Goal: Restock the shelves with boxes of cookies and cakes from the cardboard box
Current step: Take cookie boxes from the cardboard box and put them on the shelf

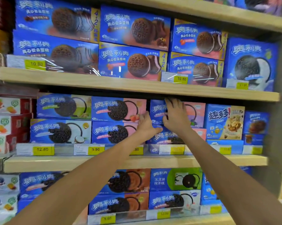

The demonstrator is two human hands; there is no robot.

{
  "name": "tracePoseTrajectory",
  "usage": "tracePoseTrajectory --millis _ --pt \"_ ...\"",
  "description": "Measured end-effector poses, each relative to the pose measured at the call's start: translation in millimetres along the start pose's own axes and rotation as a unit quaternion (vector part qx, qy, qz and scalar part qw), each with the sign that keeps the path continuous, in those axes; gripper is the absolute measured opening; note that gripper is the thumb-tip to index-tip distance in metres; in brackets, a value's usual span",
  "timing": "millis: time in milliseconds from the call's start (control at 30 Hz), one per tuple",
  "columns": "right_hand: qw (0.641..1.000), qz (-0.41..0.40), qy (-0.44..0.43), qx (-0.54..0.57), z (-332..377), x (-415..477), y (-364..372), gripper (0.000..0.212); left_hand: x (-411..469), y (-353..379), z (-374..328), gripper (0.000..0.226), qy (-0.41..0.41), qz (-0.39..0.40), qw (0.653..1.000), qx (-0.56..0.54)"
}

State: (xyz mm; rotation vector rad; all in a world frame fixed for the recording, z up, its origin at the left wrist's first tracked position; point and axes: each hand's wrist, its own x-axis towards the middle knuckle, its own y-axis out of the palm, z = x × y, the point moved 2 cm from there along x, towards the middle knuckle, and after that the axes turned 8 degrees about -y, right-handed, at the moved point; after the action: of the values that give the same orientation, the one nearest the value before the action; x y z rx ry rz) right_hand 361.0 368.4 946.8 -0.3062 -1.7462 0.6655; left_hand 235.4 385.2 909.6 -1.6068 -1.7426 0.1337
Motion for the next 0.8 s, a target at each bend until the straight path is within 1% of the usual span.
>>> tracePoseTrajectory --millis 233,333,400,467,533,633,800 --pt "0.999 -0.027 -0.012 0.019 -5.9 -5.6 -3.7 0.067 -0.8 3.0 5.5 0.074 0.011 -0.025 0.999 -0.035" --pt "0.999 -0.032 -0.015 0.028 -2.4 -8.9 -4.8 0.066 -1.5 0.1 6.9 0.074 -0.001 -0.008 0.998 -0.066" --pt "0.998 -0.051 -0.007 0.039 3.8 -12.0 -6.0 0.062 -4.4 -4.0 7.6 0.071 -0.002 0.005 0.996 -0.091" --pt "0.994 -0.088 0.001 0.068 12.9 -16.6 -5.5 0.053 -8.4 -7.5 6.6 0.065 -0.001 0.005 0.994 -0.108" --pt "0.986 -0.113 -0.001 0.121 29.6 -23.5 -2.9 0.043 -16.3 -13.2 9.5 0.058 0.001 -0.019 0.992 -0.121" --pt "0.973 -0.115 0.01 0.2 63.3 -34.1 4.8 0.036 -34.9 -30.6 25.3 0.048 0.009 -0.066 0.986 -0.152" --pt "0.943 -0.143 0.029 0.298 133.2 -56.2 16.8 0.024 -85.5 -75.0 77.9 0.035 -0.033 -0.15 0.972 -0.178"
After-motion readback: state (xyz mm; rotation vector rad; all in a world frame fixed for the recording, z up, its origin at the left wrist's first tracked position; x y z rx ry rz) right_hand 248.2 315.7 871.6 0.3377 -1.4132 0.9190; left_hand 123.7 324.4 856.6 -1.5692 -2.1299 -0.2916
